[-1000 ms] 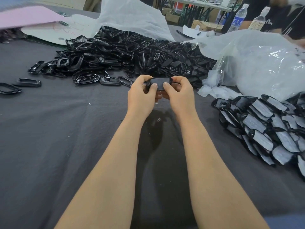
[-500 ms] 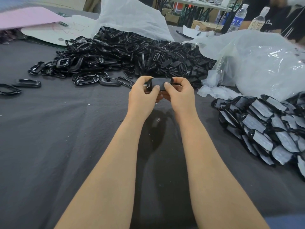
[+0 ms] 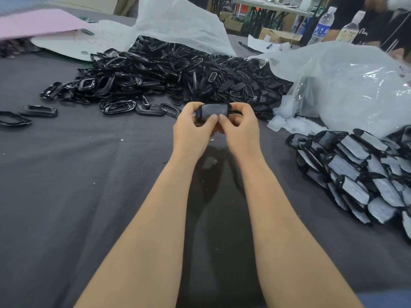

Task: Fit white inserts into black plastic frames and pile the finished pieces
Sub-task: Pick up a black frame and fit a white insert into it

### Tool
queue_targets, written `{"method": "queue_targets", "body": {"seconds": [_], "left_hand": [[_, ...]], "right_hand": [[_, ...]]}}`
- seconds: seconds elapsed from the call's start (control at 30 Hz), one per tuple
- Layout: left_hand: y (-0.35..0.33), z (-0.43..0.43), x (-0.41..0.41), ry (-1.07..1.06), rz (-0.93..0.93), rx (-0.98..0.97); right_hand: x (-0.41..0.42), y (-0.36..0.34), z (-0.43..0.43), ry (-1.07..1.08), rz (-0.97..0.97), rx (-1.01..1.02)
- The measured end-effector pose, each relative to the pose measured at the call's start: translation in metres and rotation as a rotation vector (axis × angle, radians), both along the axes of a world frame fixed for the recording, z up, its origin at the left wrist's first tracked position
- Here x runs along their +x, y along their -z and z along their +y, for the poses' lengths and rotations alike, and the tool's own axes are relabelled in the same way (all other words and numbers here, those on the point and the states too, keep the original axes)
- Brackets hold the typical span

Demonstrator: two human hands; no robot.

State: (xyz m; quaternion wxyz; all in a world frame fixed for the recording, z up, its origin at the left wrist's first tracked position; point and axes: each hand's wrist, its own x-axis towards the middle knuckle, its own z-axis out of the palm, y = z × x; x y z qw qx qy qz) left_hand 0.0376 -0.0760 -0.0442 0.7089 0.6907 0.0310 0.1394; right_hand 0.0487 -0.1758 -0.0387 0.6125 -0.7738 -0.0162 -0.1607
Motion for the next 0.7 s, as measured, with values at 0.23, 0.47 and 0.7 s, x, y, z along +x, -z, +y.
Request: {"method": "queue_targets", "body": {"seconds": [0.23,0.47,0.7], "left_hand": [[0.0005,0.0020,0.0013,-0.025,0.010,-0.014],[-0.0011,-0.0006,0.0009,-0.007,0.031,-0.039],[-0.0005,0.0006,0.0001,0.012,0.022,-0.049]], "right_hand": [[0.0004,0.0010,0.0000,0.005,0.021,0.012],[0.0012,-0.0002,0.0020,0.073,0.043,-0.004],[0.0004,0.0013,0.0000,0.046,0.033,0.068]]}}
